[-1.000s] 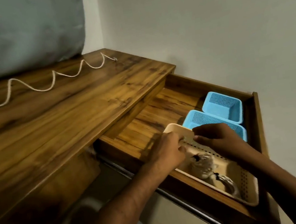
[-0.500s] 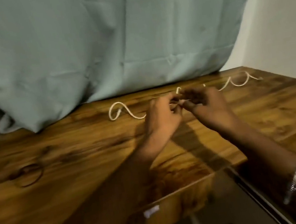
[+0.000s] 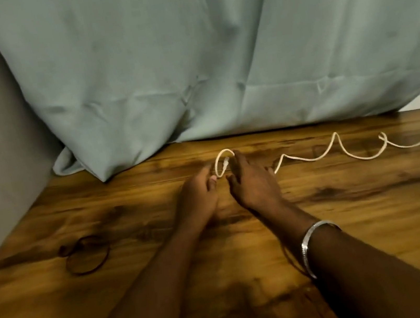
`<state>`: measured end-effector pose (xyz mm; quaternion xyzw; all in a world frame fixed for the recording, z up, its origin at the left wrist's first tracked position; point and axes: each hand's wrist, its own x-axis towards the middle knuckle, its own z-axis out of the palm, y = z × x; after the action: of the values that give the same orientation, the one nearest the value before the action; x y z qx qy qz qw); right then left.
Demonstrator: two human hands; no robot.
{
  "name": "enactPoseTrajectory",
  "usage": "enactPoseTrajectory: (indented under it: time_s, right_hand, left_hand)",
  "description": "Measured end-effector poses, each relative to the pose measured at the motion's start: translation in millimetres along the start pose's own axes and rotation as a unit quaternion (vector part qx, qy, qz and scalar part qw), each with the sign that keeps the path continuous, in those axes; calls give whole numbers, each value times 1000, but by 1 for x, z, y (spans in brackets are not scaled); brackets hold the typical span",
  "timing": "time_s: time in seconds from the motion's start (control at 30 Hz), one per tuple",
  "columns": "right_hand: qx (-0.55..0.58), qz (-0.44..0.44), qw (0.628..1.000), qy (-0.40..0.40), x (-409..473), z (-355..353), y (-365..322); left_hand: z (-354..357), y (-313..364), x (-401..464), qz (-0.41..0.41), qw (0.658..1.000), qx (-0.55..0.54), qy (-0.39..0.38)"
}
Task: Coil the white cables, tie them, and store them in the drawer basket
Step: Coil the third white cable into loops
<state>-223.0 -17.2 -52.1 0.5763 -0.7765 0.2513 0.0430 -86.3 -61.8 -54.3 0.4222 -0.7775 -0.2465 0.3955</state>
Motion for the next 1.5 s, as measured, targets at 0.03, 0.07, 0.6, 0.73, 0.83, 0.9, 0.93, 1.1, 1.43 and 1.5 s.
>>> enactPoseTrajectory:
  time_s: [0.03, 0.07, 0.6, 0.73, 0.83, 0.9, 0.93, 1.1, 1.43, 1.5]
  right_hand:
    - [-28, -12, 999, 9, 3, 3, 0]
    - [-48, -29, 998, 25, 6, 4, -1]
    - [-11, -135, 991, -17, -7, -19, -12]
    - [-1, -195, 977, -89, -15, -30, -22]
    - [4, -242, 969, -57, -17, -34, -25]
    - [26, -258, 965, -32, -17, -37, -26]
    - [40, -263, 964, -28, -18, -38, -26]
    - [103, -263, 959, 11, -16, -39, -24]
    - [228, -194, 949, 94, -16, -38, -20]
    - [237, -185, 948, 104, -19, -37, -22]
  left_hand:
    - [1, -1, 2, 15, 1000, -5, -3]
    - [2, -3, 4, 23, 1000, -16, -1]
    - [-16, 8, 11, -79, 895, -431, 86]
    - [-18, 9, 11, -90, 891, -439, 79]
    - [-19, 11, 10, -94, 886, -451, 49]
    - [-20, 10, 9, -96, 884, -456, 35]
    - [-20, 10, 9, -96, 884, -457, 28]
    - [-18, 11, 9, -87, 900, -426, 15]
    - [-24, 12, 6, -45, 934, -352, -39]
    - [-24, 14, 5, -46, 934, -353, -38]
